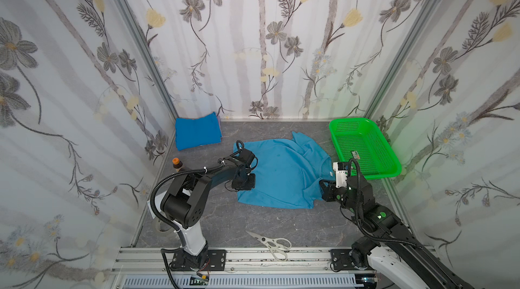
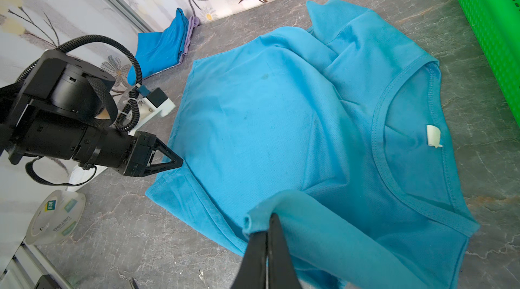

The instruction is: Fold and stack the t-shirts

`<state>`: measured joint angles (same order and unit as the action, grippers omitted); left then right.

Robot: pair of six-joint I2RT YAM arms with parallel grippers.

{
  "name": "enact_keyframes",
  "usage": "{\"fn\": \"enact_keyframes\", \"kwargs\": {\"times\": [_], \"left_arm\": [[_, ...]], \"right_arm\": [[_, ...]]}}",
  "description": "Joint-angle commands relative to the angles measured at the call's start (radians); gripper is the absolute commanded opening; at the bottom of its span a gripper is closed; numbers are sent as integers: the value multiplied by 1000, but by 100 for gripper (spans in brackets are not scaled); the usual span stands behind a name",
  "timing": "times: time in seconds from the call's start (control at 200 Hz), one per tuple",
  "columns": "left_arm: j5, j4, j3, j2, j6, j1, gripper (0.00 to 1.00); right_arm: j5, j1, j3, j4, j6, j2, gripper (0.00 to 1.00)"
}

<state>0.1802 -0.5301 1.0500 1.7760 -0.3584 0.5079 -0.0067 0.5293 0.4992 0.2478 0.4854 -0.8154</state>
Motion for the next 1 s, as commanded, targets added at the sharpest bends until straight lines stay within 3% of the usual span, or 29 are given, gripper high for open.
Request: {"fn": "enact_keyframes", "kwargs": {"times": [0.0,0.24,0.4,0.455,0.525,0.675,0.69,0.725,0.884,0.994], "left_arm": [[1,-11,3,16,8,3,21],[-18,-49,5,-22,2,4,0],[-74,-113,21,-98,0,4,0],[-85,-133,24,-122,9,4,5],[-76,-143,28,-142,15,4,0],[-61,-146,24,-170,14,4,0],[-63,-147,26,-168,15,4,7],[-63,-151,25,-158,16,5,14],[-47,-114,-13,-138,0,4,28],[-32,-90,-34,-132,-6,4,31]], "right_arm": [[-10,1,-3,-36,7,5,0],[-6,0,-12,-40,6,4,0],[-8,1,-10,-56,5,-5,0],[-12,1,-9,-59,4,-8,0],[-13,1,-7,-65,5,-13,0],[-18,1,-8,-66,4,-12,0],[-18,1,-8,-65,5,-10,0],[-19,1,-8,-66,5,-8,0],[-19,1,-8,-61,3,-7,0],[-19,1,-8,-60,4,-6,0]]}}
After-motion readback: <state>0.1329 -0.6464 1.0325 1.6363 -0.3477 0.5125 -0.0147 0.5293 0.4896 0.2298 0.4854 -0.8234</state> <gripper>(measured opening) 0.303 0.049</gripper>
